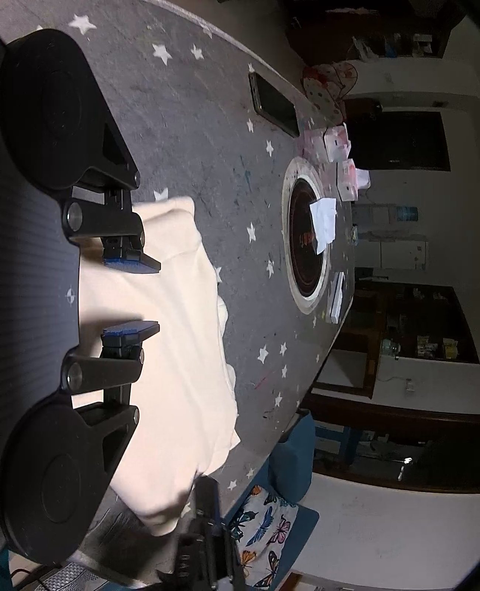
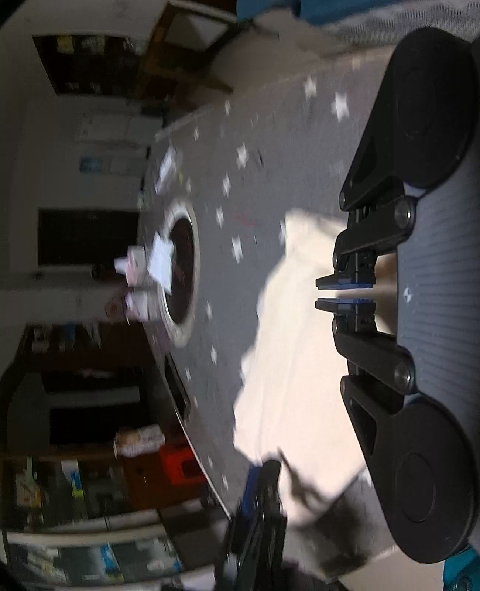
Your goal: Fold clothes
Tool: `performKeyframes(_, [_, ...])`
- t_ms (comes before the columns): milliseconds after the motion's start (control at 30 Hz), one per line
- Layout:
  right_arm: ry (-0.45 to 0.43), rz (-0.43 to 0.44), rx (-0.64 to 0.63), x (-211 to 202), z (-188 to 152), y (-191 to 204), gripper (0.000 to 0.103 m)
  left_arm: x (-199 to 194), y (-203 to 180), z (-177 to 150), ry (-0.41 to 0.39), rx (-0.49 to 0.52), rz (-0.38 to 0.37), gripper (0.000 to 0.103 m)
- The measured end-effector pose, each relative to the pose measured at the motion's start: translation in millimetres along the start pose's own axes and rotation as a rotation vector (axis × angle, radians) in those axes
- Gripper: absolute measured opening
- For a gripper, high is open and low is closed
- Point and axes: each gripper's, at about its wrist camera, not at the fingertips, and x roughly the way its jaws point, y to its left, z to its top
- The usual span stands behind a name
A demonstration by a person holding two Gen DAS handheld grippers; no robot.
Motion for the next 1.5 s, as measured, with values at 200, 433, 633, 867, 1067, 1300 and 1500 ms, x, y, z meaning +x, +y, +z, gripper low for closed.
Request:
performKeyframes(200, [0.03,0.013,0.009,10.2,-1.3,-3.2,0.005,6.7,12.8,3.3,0.02,-0.022,0.01,0.032])
performKeyframes(433, [0.028,0.02,-0.008,34.1,20.5,-7.6,0.007,27.1,7.5,26.8,-0.005,-0.001,-0.009,0.032])
performKeyframes(633, [0.066,0.045,0.016,70.6,34.3,-12.0,0.007,55.8,14.1,33.1,0.037,-0.015,0.001,0.031])
performKeyframes(867, [0.058,0.046,-0.004,64.1,36.8,-7.2,0.022,52.4,19.4,32.2,0.023,-0.04,-0.005,0.032])
performKeyframes(1067, [0.04,0.083,-0.063,46.8,35.9,12.9,0.036,35.6,23.8,25.7,0.015,-0.068,0.018,0.049])
performKeyframes(1300, [0.04,0.139,-0.118,37.1,31.5,41.7,0.05,20.0,30.3,15.3,0.013,-0.105,0.046,0.058])
performKeyframes(1500, [0.066,0.185,-0.185,35.7,20.1,69.4,0.057,3.2,42.8,2.4,0.007,-0.17,0.082,0.068])
